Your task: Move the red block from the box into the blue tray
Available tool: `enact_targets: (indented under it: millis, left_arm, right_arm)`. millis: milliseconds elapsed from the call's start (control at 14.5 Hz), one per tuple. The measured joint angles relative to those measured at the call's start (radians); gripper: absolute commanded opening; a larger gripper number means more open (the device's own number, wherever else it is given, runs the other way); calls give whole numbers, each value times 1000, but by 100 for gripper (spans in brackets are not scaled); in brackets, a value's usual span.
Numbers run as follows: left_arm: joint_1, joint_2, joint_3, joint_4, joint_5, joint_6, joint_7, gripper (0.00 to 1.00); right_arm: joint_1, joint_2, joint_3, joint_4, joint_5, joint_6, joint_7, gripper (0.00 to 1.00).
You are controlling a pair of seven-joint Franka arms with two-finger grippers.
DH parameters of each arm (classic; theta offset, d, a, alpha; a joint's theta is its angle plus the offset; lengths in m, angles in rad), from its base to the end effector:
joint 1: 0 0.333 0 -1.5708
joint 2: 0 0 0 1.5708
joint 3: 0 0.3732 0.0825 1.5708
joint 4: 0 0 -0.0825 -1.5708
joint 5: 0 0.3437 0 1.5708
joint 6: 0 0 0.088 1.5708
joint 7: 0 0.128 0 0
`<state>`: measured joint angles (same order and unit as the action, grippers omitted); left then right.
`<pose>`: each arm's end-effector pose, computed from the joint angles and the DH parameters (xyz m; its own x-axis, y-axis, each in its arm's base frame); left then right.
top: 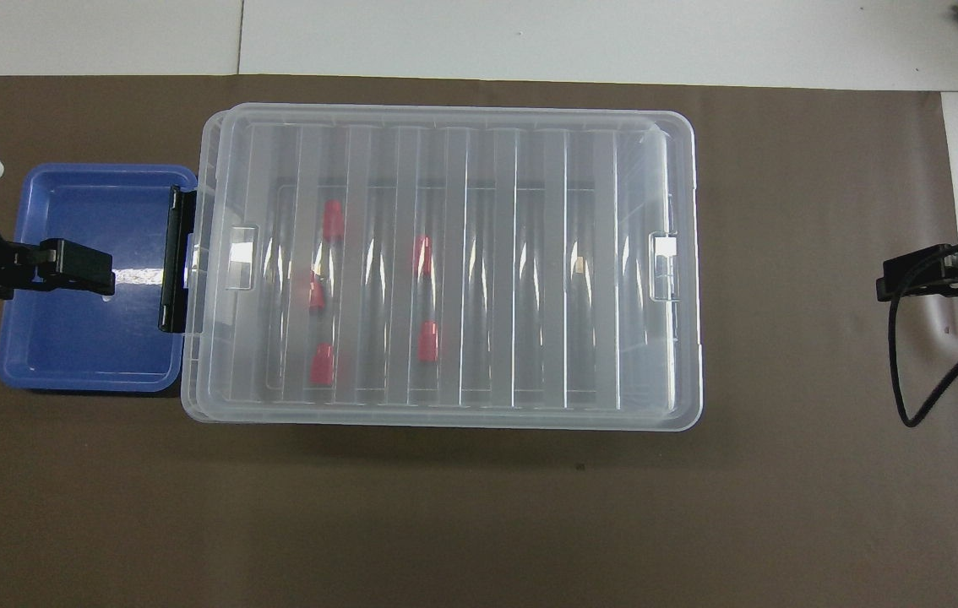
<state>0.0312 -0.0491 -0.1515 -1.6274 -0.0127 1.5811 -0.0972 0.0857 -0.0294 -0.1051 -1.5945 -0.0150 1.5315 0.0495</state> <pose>0.4929 -0.0636 0.6617 0.9997 -0.0228 0.0017 -0.0228 -0.9997 0.0055 0.4983 -0.0126 0.6620 0.9970 -0.0693 -0.0331 -0.0689 -0.9975 0.0136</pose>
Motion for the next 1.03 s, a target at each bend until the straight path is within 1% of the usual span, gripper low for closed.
enact_targets:
  millis: [551, 757, 895, 1033]
  left_arm:
    - [0, 0, 0, -2, 0, 7, 0, 100]
    - [0, 0, 0, -2, 0, 13, 0, 100]
    - [1, 0, 1, -2, 0, 15, 0, 100]
    - [2, 0, 3, -3, 0, 16, 0, 100]
  right_arm:
    - [0, 0, 0, 0, 0, 9, 0, 100]
    - [1, 0, 4, -2, 0, 53, 0, 100]
    - [8, 2, 9, -12, 1, 101, 0, 100]
    - [36, 9, 12, -39, 2, 166, -1, 100]
